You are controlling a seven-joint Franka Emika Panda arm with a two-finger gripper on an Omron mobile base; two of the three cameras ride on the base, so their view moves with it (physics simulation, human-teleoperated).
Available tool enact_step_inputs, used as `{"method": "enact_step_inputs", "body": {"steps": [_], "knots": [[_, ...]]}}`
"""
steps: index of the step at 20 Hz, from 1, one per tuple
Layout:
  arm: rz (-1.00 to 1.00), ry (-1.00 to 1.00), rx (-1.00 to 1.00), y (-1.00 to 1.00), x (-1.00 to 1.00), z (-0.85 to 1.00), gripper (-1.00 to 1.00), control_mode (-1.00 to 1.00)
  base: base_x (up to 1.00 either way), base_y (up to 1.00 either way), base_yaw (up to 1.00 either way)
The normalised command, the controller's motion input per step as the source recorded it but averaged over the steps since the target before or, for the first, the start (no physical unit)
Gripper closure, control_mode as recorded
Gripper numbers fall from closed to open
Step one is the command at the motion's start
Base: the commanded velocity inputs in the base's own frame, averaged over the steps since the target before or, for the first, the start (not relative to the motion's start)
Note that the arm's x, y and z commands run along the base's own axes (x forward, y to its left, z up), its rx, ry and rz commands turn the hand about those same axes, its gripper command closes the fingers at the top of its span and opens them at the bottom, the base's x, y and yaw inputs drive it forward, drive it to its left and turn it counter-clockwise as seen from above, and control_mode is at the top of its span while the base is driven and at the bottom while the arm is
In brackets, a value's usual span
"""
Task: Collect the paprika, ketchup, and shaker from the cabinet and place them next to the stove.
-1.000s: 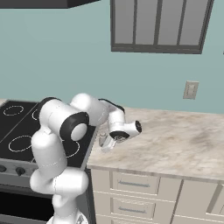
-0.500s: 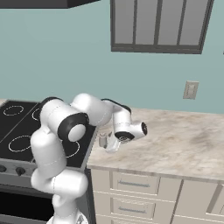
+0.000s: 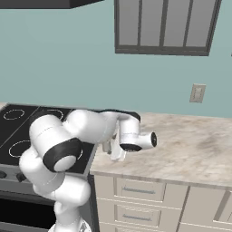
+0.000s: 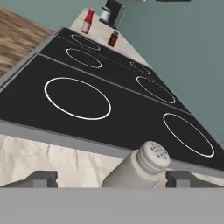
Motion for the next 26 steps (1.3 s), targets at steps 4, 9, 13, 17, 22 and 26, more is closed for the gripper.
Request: {"method": "enact_step_inputs", "body": {"steps": [4,9,13,17,22,26], "knots": [[0.00,-0.22,0.00,0.00,-0.68,0.49,-1.00,-1.00,0.00,0.00,0.00],[0.00,-0.18,-0.02,0.02,-0.66,0.60,-1.00,-1.00,0.00,0.00,0.00],[0.00,-0.18,-0.04,0.13,-0.62,0.75,-1.00,-1.00,0.00,0.00,0.00],[0.00,-0.17,-0.06,0.27,-0.59,0.78,-1.00,-1.00,0.00,0.00,0.00],[0.00,-0.06,-0.11,0.56,-0.55,0.57,-1.00,-1.00,0.00,0.00,0.00],[0.00,0.00,-0.16,0.88,-0.48,0.44,-1.00,-1.00,0.00,0.00,0.00]]}}
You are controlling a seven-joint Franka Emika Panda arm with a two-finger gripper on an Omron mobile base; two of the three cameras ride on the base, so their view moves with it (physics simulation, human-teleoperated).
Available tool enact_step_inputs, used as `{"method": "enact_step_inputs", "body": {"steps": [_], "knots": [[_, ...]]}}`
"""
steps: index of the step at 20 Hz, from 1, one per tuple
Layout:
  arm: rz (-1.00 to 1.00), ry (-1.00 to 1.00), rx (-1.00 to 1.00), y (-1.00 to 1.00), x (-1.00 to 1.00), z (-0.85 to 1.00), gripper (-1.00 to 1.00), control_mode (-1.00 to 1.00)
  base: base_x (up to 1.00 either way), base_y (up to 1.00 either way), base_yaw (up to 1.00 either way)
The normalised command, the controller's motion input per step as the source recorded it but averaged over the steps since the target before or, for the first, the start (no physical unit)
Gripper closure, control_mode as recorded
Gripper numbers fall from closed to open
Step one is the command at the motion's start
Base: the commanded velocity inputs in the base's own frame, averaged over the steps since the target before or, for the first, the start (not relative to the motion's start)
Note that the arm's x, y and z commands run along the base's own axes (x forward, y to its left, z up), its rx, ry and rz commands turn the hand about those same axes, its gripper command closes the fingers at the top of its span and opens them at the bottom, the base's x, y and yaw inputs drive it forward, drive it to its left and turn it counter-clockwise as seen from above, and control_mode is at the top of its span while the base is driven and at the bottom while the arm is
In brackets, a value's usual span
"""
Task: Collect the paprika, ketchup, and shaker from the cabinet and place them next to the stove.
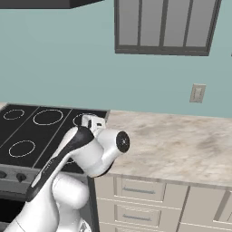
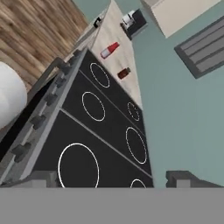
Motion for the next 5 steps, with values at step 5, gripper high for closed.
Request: {"method": "enact_step_inputs", "body": {"steps": [5], "knots": [[0.00,0.00,-0.14,0.89,-0.37,0.30,-1.00,-1.00,0.00,0.00,0.00]]}}
